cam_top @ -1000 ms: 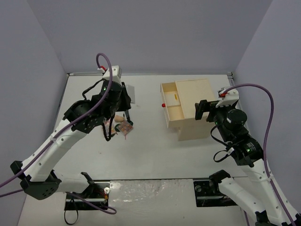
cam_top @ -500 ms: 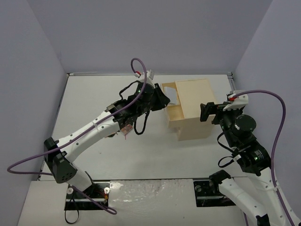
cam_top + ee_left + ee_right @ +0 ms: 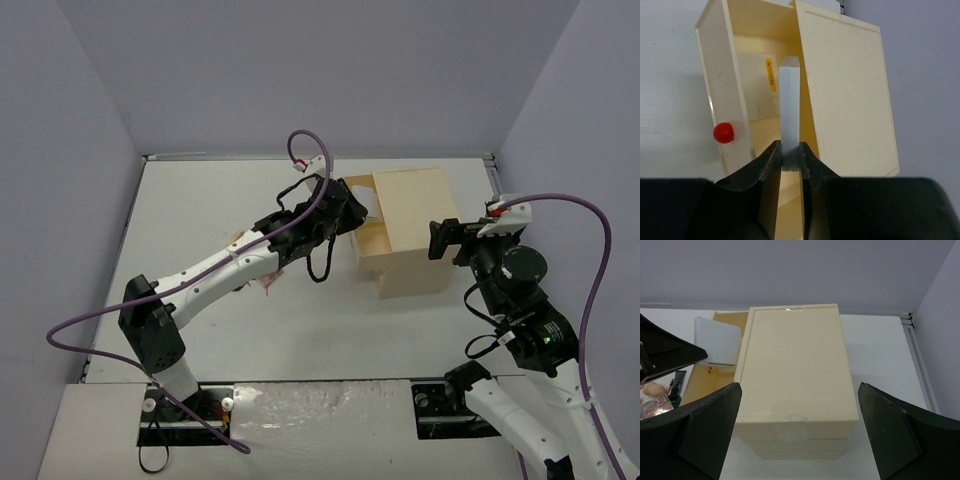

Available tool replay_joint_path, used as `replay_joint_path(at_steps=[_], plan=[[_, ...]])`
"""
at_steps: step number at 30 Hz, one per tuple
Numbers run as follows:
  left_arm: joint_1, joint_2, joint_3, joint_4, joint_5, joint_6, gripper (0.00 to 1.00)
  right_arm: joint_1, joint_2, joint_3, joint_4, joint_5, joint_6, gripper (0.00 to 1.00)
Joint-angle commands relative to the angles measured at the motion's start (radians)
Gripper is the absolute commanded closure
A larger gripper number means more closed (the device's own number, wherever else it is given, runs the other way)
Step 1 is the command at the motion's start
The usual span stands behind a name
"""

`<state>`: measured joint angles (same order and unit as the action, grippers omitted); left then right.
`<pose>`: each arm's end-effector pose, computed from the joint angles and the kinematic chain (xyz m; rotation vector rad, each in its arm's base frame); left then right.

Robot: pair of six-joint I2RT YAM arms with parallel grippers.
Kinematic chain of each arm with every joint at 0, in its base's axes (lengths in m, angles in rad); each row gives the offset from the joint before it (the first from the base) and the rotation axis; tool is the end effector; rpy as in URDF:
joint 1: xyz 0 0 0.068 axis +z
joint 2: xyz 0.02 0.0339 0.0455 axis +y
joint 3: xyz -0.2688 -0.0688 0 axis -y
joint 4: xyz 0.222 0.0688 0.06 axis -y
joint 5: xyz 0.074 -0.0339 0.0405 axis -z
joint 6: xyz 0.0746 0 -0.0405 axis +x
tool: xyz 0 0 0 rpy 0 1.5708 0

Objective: Organize the makeup

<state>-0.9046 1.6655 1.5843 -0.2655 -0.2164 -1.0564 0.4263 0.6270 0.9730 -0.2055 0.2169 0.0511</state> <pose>0.2658 -0.3122 0.3730 -0.3139 2.0488 -1.0803 0.1307 0.0417 0.4235 -0.0904 1.4350 0.2375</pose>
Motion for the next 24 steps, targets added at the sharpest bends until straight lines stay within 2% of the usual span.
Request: replay_joint_path(at_steps=[1,9,14,19,24], plan=[[-0.01,-0.017,0.104,0.07,-0.045,-0.03,1.0,0.008,-0.001,0.027,0.055,0.033,-0.016,0.0],[-0.01,0.09,0.198,0.04,0.021,-0.028,1.0,0.014,-0.003,0.03,0.054,0.039,-0.02,0.0],[-0.01,0.115,0.222,-0.003,0.016,-0.032,0.84,0.02,-0.011,0.03,0.052,0.048,-0.024,0.0],[-0.008,0.11,0.233,-0.039,-0.006,-0.008,0.58,0.024,-0.012,0.022,0.053,0.048,-0.025,0.0],[-0.008,0.106,0.254,-0.056,-0.017,0.044,0.44,0.025,-0.014,0.018,0.052,0.041,-0.024,0.0]])
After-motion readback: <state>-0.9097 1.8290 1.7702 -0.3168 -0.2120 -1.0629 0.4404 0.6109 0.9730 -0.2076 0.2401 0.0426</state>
